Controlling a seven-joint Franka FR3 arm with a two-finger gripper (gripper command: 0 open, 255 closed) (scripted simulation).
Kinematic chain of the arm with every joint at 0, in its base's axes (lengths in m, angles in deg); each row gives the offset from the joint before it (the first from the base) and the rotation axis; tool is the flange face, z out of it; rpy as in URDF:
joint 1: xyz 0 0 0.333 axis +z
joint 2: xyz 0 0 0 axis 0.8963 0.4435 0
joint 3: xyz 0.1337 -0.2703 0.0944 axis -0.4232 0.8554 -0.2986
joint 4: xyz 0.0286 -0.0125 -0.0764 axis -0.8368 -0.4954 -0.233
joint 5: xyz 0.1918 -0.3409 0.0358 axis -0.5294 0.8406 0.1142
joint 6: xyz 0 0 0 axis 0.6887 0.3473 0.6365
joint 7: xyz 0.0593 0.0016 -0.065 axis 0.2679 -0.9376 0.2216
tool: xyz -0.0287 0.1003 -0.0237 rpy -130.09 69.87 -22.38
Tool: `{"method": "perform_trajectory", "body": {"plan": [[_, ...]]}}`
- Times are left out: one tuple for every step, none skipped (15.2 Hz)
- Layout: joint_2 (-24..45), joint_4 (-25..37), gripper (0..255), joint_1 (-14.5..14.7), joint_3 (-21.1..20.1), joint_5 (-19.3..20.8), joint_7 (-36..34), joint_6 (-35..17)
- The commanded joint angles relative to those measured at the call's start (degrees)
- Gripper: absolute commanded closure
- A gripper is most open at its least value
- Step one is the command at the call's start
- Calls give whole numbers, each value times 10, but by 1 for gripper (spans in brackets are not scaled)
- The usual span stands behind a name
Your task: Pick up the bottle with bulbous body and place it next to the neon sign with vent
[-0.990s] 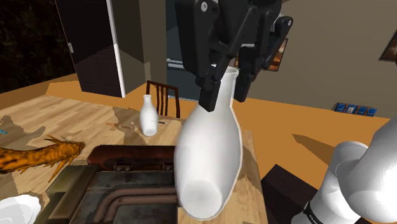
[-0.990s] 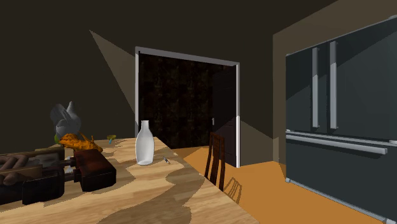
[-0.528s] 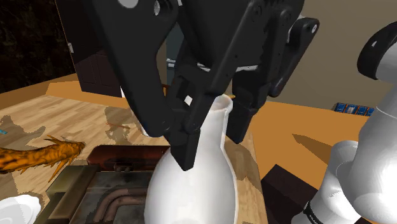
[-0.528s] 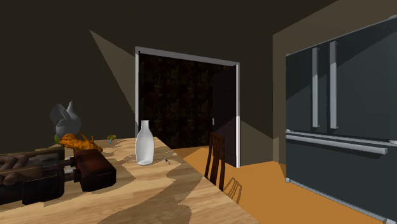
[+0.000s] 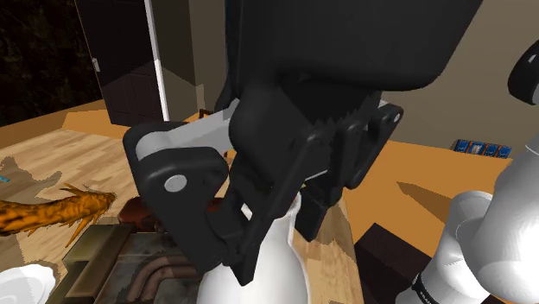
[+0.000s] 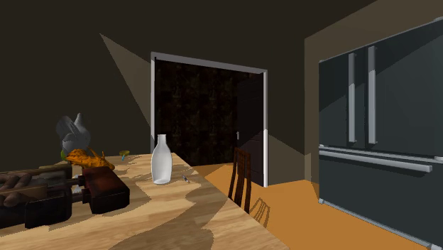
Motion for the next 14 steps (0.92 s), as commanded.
{"method": "perform_trajectory", "body": {"plan": [[-19, -33, 255, -3, 9, -15, 10, -22], [-25, -46, 255, -3, 12, -19, 13, -30], [-30, -58, 255, -3, 15, -23, 15, -39], [-36, -70, 255, -3, 17, -27, 18, -48], [-40, -82, 255, -3, 19, -30, 20, -56], [-45, -93, 255, -3, 21, -33, 22, -64], [-49, -104, 255, -3, 23, -36, 23, -73], [-53, -115, 255, -2, 24, -39, 25, -81], [-57, -126, 255, -2, 26, -42, 27, -89], [-61, -137, 255, -1, 27, -44, 28, -97], [-64, -147, 255, -1, 28, -46, 29, -105], [-67, -157, 255, 0, 29, -48, 30, -113], [-70, -167, 255, 0, 30, -50, 31, -121], [-72, -177, 255, 1, 31, -52, 32, -129]]}}
